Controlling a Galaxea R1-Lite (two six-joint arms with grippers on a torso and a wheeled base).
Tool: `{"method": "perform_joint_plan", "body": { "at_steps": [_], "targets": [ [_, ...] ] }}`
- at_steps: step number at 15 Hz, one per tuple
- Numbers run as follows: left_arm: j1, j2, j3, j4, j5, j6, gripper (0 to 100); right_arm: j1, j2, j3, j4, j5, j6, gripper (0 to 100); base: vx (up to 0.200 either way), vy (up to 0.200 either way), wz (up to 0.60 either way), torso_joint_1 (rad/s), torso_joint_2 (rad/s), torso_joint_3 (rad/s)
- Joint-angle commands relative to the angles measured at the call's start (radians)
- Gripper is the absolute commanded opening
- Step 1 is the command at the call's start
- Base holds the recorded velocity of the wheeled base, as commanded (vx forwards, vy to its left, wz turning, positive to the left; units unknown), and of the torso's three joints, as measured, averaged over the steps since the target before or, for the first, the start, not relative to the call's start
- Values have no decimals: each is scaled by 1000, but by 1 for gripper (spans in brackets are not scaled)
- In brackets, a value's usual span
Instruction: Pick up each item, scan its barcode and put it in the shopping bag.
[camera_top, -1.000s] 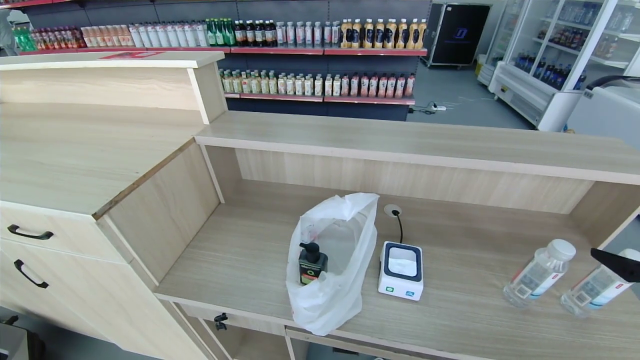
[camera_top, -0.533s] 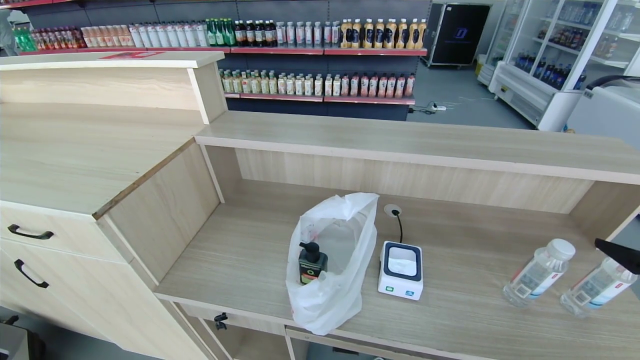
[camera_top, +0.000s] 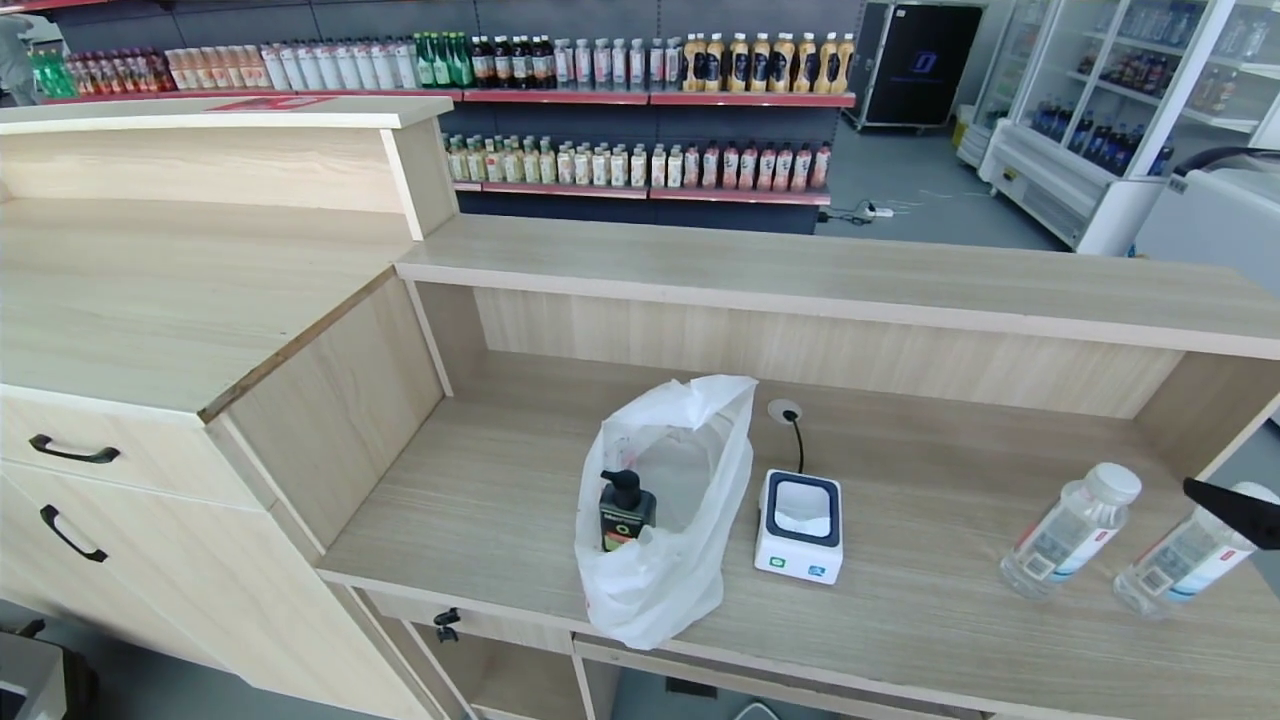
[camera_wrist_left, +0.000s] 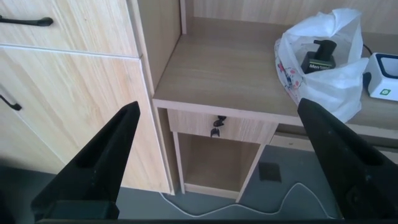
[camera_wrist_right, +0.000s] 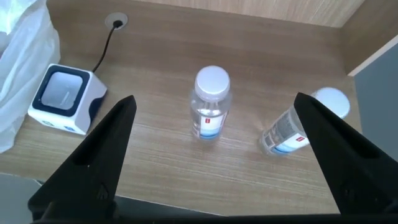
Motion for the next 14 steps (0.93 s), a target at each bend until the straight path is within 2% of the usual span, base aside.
{"method": "perform_joint_plan", "body": {
  "at_steps": [1, 3, 4, 9, 11, 14],
  "targets": [
    [0, 0, 0, 0, 0, 1, 100, -6, 11, 13, -3, -1, -1, 100, -200, 0, 0, -2, 7, 7],
    [0, 0, 0, 0, 0, 2, 100, -10, 31, 8, -26, -7, 0, 100, -200, 0, 0, -7, -2, 2],
    [0, 0, 0, 0, 0, 1, 100, -23, 66, 0, -77, -10, 4, 100, 0, 0, 0, 0, 0, 0],
    [0, 0, 0, 0, 0, 1, 100, -29, 385, 25, -537, -99, 45, 100, 0, 0, 0, 0, 0, 0],
    [0, 0, 0, 0, 0, 2, 100, -19, 459, 48, -640, -116, 42, 100, 0, 0, 0, 0, 0, 0],
    [0, 0, 0, 0, 0, 1, 100, -27, 474, 108, -677, -136, 63, 100, 0, 0, 0, 0, 0, 0]
  ]
}}
